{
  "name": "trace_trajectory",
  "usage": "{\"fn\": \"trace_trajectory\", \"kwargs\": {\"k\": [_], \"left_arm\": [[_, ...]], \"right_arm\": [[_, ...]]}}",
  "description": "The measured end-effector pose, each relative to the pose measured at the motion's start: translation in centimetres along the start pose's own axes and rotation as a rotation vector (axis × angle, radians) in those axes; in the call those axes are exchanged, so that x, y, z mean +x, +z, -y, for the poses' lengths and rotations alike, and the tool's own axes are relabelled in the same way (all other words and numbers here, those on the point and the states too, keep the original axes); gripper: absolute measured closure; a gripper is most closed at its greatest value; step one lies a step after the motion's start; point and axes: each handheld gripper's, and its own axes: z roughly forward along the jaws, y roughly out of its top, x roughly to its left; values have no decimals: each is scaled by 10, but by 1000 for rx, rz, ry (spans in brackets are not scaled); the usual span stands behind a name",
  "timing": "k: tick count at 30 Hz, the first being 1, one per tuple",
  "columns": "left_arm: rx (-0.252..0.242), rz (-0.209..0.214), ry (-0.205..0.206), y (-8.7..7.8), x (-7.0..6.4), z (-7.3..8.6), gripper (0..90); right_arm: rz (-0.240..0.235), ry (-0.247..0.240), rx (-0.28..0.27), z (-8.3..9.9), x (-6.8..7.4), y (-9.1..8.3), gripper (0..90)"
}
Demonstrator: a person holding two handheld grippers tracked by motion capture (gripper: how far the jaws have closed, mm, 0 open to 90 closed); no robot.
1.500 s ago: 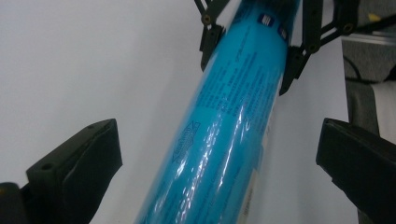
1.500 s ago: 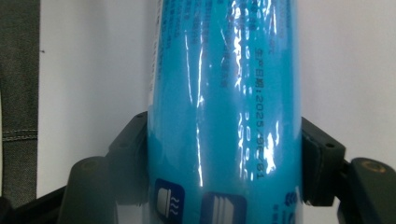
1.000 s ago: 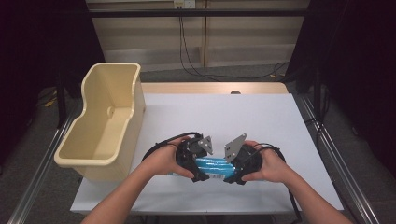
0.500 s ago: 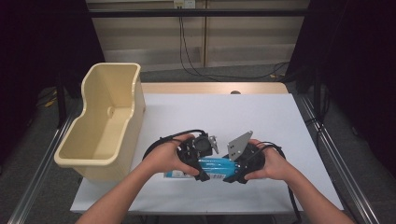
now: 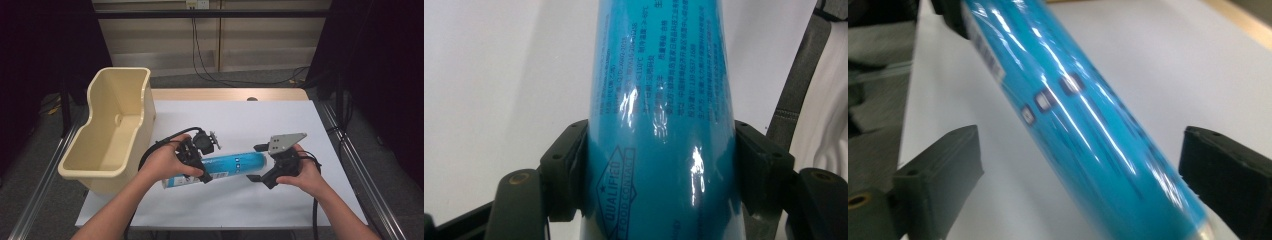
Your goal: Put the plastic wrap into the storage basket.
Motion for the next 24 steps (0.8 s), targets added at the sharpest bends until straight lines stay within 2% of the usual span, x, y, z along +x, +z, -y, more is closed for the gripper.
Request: {"fn": "trace_trajectory", "kwargs": {"k": [2,5,6,7,8,11,16,17,18,19,20,24], "left_arm": [[-12,0,-34,-6,2,3,322],[-20,-3,-58,-10,4,4,322],[-34,-1,-83,-15,7,7,322],[-34,-1,-83,-15,7,7,322],[-52,-8,-110,-19,9,9,322],[-62,-14,-133,-24,11,12,322],[-80,-16,-192,-39,16,16,322],[-83,-22,-214,-45,19,18,323],[-83,-22,-214,-45,19,18,322],[-95,-27,-241,-52,21,20,322],[-95,-27,-241,-52,21,20,322],[-128,-22,-289,-66,27,26,322]], "right_arm": [[30,25,-28,6,0,-4,18],[36,39,-44,11,-1,-8,14],[48,55,-73,15,-1,-13,11],[48,55,-73,15,-1,-13,11],[67,61,-85,18,0,-16,11],[81,74,-100,21,-1,-20,11],[117,95,-131,30,0,-29,7],[129,105,-144,33,1,-32,6],[129,105,-144,33,1,-32,6],[138,115,-156,37,1,-35,7],[138,115,-156,37,1,-35,7],[161,132,-172,43,2,-39,7]]}}
